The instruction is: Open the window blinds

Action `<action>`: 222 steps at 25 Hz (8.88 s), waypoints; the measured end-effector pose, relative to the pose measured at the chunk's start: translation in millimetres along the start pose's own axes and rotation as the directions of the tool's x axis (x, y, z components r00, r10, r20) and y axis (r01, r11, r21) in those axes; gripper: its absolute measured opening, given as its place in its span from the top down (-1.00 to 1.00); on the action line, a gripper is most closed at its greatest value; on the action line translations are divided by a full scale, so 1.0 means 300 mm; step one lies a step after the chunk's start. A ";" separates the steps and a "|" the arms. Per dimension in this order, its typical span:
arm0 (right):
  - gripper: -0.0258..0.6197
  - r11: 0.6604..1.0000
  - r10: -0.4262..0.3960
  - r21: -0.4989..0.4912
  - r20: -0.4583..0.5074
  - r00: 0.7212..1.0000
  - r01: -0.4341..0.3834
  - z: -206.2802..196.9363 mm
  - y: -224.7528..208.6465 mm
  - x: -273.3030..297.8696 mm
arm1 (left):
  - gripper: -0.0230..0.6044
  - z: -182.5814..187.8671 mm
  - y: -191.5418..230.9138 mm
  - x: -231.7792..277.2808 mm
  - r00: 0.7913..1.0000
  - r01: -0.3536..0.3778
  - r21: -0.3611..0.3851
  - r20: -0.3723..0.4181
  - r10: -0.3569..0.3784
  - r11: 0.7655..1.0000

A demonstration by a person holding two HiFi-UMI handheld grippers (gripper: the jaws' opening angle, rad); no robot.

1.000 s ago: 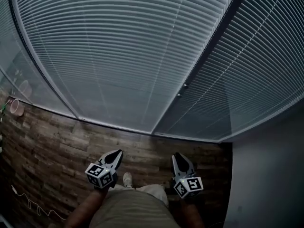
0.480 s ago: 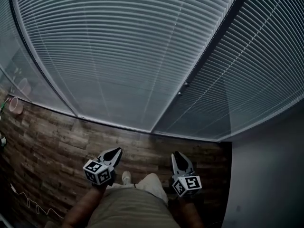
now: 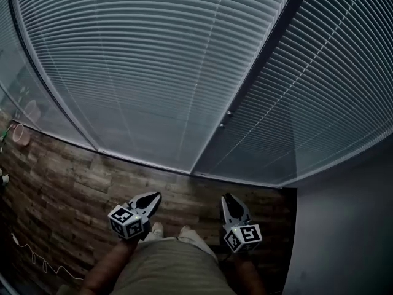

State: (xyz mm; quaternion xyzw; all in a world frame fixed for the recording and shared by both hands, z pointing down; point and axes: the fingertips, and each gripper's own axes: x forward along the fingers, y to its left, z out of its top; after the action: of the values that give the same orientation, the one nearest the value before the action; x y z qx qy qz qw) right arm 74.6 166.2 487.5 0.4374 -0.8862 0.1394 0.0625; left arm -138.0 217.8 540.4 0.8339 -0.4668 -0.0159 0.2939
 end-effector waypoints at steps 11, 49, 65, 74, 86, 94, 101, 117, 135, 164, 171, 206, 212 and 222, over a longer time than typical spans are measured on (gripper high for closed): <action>0.71 0.999 0.015 0.043 0.001 1.000 -0.015 0.017 -0.160 -0.044 | 0.88 0.017 -0.128 0.121 1.000 -0.007 -0.013 0.006 0.007 1.000; 0.89 0.945 0.027 0.327 -0.020 0.999 -0.019 0.053 -0.269 0.072 | 0.89 0.105 0.157 0.253 0.991 -0.132 0.001 -0.025 0.132 0.991; 0.89 0.930 0.003 0.368 0.062 0.998 -0.025 0.025 -0.155 0.288 | 0.89 0.148 0.391 0.225 0.998 -0.050 -0.018 -0.041 0.049 0.999; 0.68 0.969 0.043 0.232 0.165 0.985 -0.081 0.045 -0.024 0.313 | 0.89 0.155 0.526 0.195 0.999 -0.034 -0.021 -0.038 0.033 0.999; 0.64 0.979 0.004 0.200 0.167 0.986 -0.038 0.094 -0.073 0.326 | 0.89 0.198 0.516 0.210 0.999 -0.029 -0.071 -0.031 0.027 0.997; 0.64 0.990 -0.005 0.142 0.175 0.985 -0.020 0.123 -0.115 0.353 | 0.89 0.258 0.456 0.235 0.999 -0.043 -0.078 -0.019 0.042 0.996; 0.64 0.993 0.017 0.110 0.166 0.986 -0.035 0.126 -0.225 0.382 | 0.89 0.236 0.412 0.337 0.997 -0.076 -0.087 -0.012 0.076 0.993; 0.64 0.983 0.050 0.169 0.109 0.993 -0.068 0.197 -0.495 0.317 | 0.89 0.255 0.168 0.552 0.993 -0.112 -0.069 -0.029 0.110 0.991; 0.64 0.967 0.043 0.248 0.078 0.996 -0.062 0.106 -0.597 0.302 | 0.89 0.166 0.097 0.572 0.989 -0.144 -0.080 -0.045 0.141 0.986; 0.38 0.965 -0.041 0.257 -0.074 0.996 0.059 0.107 -0.532 0.839 | 0.89 0.482 0.445 0.862 0.973 0.206 -0.019 -0.098 -0.207 0.978; 0.35 0.933 -0.127 0.317 -0.148 0.981 0.169 -0.006 -0.594 0.955 | 0.89 0.483 0.511 0.921 0.953 0.285 0.003 -0.109 -0.283 0.959; 0.52 0.932 -0.282 0.122 -0.345 0.895 0.341 -0.084 -0.631 1.058 | 0.89 0.510 0.613 0.944 0.957 0.267 -0.034 -0.113 -0.269 0.963; 0.53 0.913 -0.408 -0.159 -0.378 0.831 0.377 -0.074 -0.618 1.061 | 0.89 0.495 0.606 0.931 0.950 0.277 -0.030 -0.139 -0.279 0.960; 0.30 0.924 -0.364 -0.002 -0.316 0.876 0.383 -0.071 -0.621 1.047 | 0.89 0.494 0.630 0.897 0.951 0.267 -0.018 -0.158 -0.266 0.964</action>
State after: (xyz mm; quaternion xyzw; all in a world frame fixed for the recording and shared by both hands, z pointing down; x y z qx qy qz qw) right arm 30.7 -173.2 616.8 0.5744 -0.7594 0.2186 0.2134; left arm -176.3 -138.6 579.9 0.8883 -0.3252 0.0121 0.3240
